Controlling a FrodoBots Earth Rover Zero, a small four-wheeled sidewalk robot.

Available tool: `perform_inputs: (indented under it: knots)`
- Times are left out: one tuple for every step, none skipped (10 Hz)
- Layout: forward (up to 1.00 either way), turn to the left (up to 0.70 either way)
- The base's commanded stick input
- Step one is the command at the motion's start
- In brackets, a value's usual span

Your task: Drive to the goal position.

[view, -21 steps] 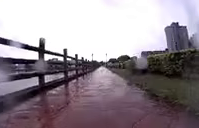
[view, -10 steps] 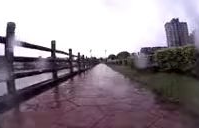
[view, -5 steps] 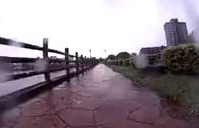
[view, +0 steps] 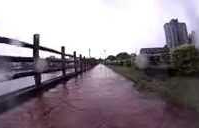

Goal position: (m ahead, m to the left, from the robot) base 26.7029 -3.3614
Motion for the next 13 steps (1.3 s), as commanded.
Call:
perform_inputs:
  knots:
    - [1.00, 0.00]
    - [1.00, 0.00]
    - [1.00, 0.00]
    - [1.00, 0.00]
    - [1.00, 0.00]
    - [1.00, 0.00]
    - [1.00, 0.00]
    - [1.00, 0.00]
    - [1.00, 0.00]
    - [1.00, 0.00]
    - [1.00, 0.00]
    - [1.00, 0.00]
    - [1.00, 0.00]
